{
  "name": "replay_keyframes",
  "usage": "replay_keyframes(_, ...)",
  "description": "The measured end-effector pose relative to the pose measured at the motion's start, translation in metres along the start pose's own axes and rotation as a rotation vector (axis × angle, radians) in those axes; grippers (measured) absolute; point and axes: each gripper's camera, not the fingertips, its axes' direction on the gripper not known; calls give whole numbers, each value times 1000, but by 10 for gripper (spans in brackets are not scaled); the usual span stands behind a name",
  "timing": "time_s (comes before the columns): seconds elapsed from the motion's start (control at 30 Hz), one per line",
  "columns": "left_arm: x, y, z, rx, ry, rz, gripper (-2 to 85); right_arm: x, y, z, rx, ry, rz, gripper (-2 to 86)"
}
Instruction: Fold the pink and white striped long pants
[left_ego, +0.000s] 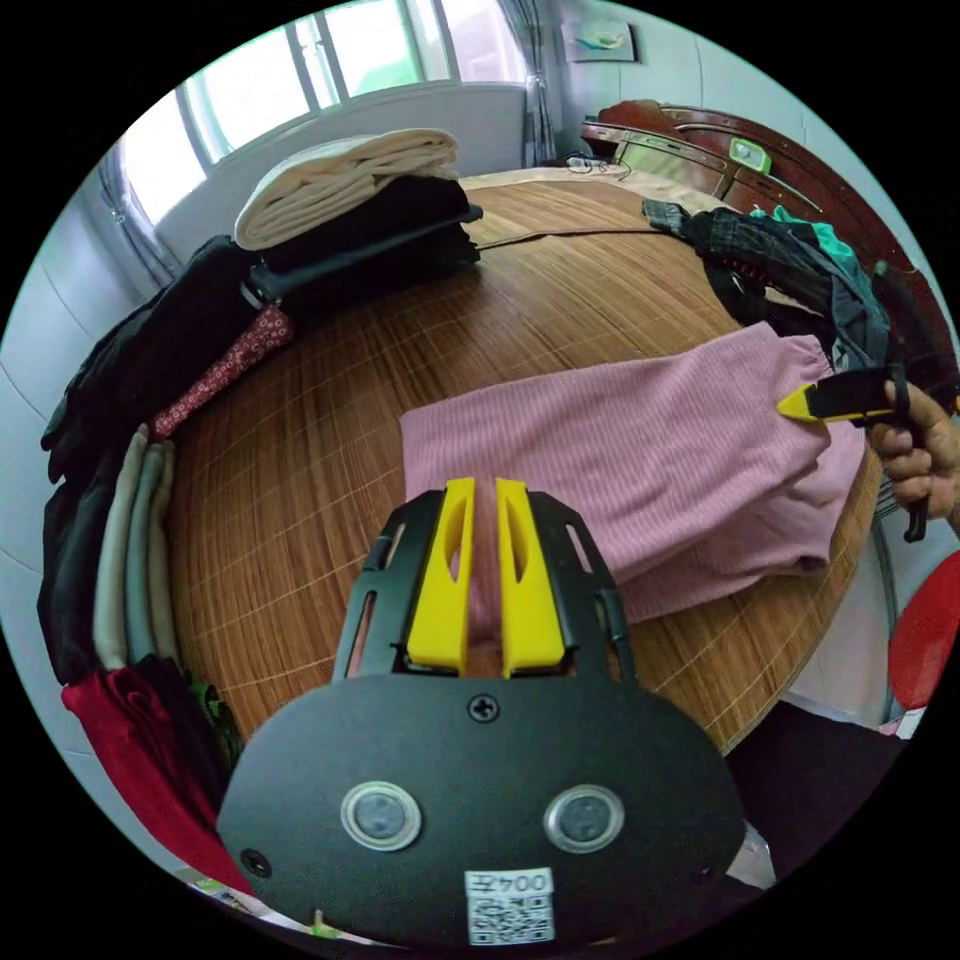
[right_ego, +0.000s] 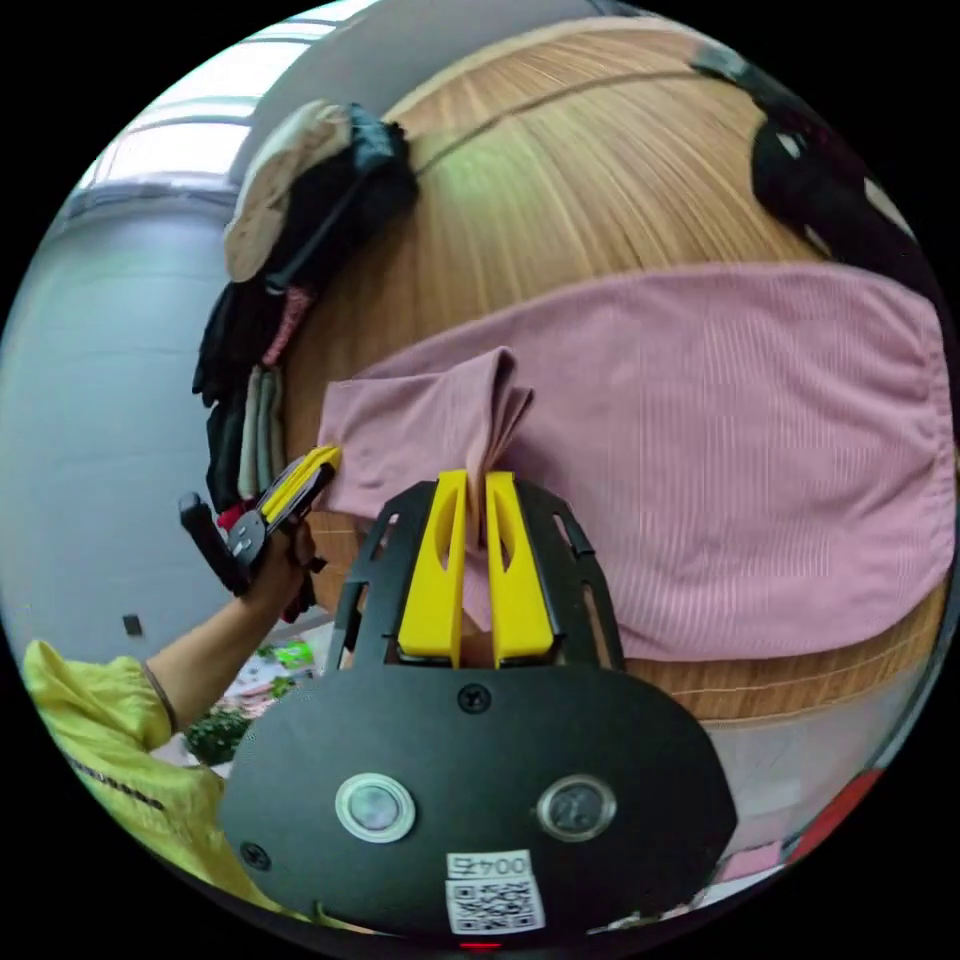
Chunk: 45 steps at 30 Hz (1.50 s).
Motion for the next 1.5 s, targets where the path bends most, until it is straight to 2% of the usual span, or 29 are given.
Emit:
replay_keyframes(0.1,-14,-3,14,-14,-25,26,17,10,14,5,74,-79,95,60)
replay_keyframes(0.2,-40,-12,-3,56,-51,-7,18,-18,36,-21,229,16,51,70)
replay_keyframes(0.27,-52,-18,-14,126,-97,-9,18,-58,52,-31,327,241,-63,54)
replay_keyframes(0.37,-59,-40,-5,170,-102,44,14,-108,51,-17,389,431,-244,30)
replay_keyframes(0.47,-58,-66,30,153,-128,125,11,-135,34,15,387,607,-370,32)
replay_keyframes(0.53,-67,-78,73,54,-159,163,9,-132,19,43,286,693,-385,39)
replay_keyframes(0.6,-84,-74,88,75,-131,144,9,-128,23,47,372,656,-385,40)
replay_keyframes(0.7,-106,-74,87,102,-108,115,8,-129,14,30,305,580,-342,38)
replay_keyframes(0.73,-118,-79,79,93,-102,68,7,-131,12,15,279,533,-310,34)
replay_keyframes(0.77,-126,-80,73,95,-101,27,7,-130,19,-3,347,494,-272,27)
replay_keyframes(0.87,-174,-70,28,231,-53,-152,5,-127,36,-26,382,429,-197,34)
replay_keyframes(0.93,-209,-60,15,223,-36,-255,4,-136,47,-29,387,414,-217,35)
replay_keyframes(1.0,-228,-53,23,193,8,-270,3,-150,57,-21,355,421,-299,35)
replay_keyframes(1.1,-255,-41,67,71,15,-307,2,-150,61,20,180,557,-370,30)
replay_keyframes(1.13,-271,-37,72,61,9,-367,2,-146,66,15,269,526,-370,25)
replay_keyframes(1.23,-307,-33,43,126,22,-529,2,-148,55,-7,257,508,-290,10)
replay_keyframes(1.3,-312,-30,19,163,6,-522,2,-158,59,-22,315,520,-344,10)
replay_keyframes(1.37,-303,-26,2,174,2,-456,3,-164,57,-25,286,501,-378,16)
replay_keyframes(1.5,-252,-5,-1,87,-19,-229,4,-172,45,-26,271,483,-389,32)
